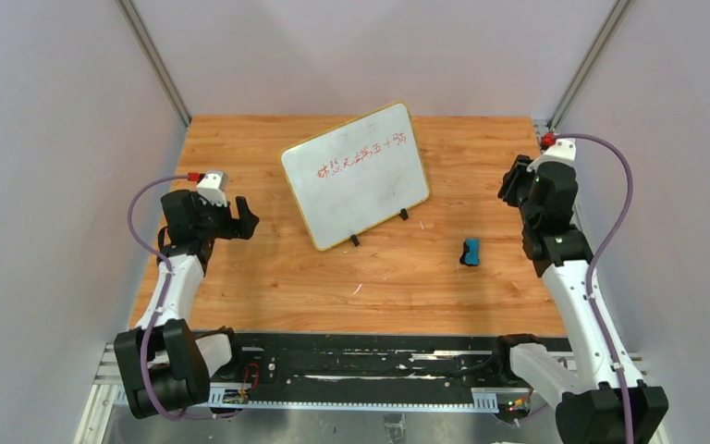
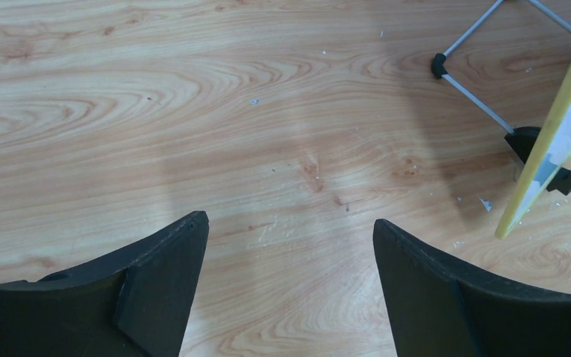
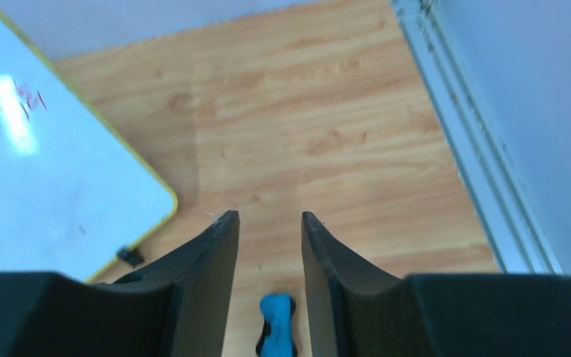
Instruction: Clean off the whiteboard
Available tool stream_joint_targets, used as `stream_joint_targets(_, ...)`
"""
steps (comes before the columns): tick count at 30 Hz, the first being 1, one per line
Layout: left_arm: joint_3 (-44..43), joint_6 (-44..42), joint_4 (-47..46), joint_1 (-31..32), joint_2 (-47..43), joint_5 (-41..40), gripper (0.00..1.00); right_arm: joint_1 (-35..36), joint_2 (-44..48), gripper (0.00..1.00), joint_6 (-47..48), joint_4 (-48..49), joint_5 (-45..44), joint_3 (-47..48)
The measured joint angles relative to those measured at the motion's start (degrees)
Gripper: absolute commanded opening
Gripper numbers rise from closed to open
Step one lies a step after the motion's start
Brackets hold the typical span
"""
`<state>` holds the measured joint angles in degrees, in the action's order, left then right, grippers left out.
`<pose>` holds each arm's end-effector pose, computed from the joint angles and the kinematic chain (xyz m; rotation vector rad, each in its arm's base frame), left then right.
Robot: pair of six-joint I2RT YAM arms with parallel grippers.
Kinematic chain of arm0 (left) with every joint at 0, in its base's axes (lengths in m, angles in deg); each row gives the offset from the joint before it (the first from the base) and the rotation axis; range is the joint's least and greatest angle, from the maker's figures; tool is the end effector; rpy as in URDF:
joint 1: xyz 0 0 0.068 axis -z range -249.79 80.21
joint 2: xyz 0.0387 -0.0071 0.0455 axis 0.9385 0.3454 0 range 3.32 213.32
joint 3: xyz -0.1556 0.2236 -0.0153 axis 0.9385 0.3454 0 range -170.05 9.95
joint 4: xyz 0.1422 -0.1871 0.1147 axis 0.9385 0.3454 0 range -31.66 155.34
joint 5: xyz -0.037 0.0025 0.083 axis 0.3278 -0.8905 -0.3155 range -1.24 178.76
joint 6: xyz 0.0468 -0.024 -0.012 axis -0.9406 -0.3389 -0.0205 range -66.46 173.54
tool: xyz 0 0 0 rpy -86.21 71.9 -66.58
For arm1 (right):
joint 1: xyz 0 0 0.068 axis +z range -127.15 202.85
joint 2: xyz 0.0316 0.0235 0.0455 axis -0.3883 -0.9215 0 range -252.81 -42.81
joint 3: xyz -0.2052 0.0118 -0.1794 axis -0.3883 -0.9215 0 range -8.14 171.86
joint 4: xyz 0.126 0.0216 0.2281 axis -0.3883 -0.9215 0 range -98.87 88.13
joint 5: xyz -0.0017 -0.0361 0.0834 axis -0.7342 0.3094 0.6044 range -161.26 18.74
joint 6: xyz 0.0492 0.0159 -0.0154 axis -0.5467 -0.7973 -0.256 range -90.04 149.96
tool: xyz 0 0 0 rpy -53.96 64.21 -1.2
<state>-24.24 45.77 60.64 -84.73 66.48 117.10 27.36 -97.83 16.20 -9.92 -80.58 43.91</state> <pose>0.2308 0.0440 0.2283 0.1615 2.0505 -0.2784 0.2233 0.0119 0.3562 0.2593 1.7422 0.0886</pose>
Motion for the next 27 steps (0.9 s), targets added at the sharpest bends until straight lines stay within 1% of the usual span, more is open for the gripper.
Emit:
stream_joint_targets(1, 0.00, -0.24, 0.59, 0.00, -0.50, 0.00, 0.85, 0.00, -0.24, 0.35, -0.66, -2.54, 0.55, 1.03)
stream_joint_targets(3, 0.00, -0.63, 1.25, 0.00, -1.07, 0.00, 0.84, 0.00, -1.99, 0.39, -1.95, -8.07, 1.92, 3.80)
stream_joint_targets(6, -0.07, -1.05, 1.97, 0.00, -1.40, -0.20, 0.84, 0.02, -6.75, 0.45, -2.78, -16.57, 3.43, 8.24)
stream_joint_targets(8, -0.33, -1.22, 3.10, 0.00, -1.38, -0.17, 0.84, 0.02, -10.60, 0.51, -2.56, -23.41, 3.76, 12.07)
stream_joint_targets(11, -0.55, -1.33, 4.26, 0.00, -1.46, -0.11, 0.84, 0.02, -15.58, 0.57, -1.79, -30.21, 3.78, 16.41)
stream_joint_targets(13, -0.59, -1.53, 5.01, 0.00, -1.73, -0.11, 0.84, 0.02, -18.36, 0.58, -1.11, -33.46, 3.93, 17.88)
stream_joint_targets(17, -0.83, -2.32, 6.43, 0.00, -2.56, -0.11, 0.85, 0.02, -22.77, 0.58, -0.07, -36.68, 5.90, 17.46)
stream_joint_targets(21, -1.18, -2.93, 7.34, 0.00, -2.86, -0.11, 0.85, 0.02, -27.15, 0.57, 0.07, -36.30, 9.11, 14.80)
stream_joint_targets(27, -1.18, -3.37, 8.02, 0.00, -2.89, -0.13, 0.85, 0.02, -33.59, 0.57, -0.15, -33.27, 13.09, 9.55)
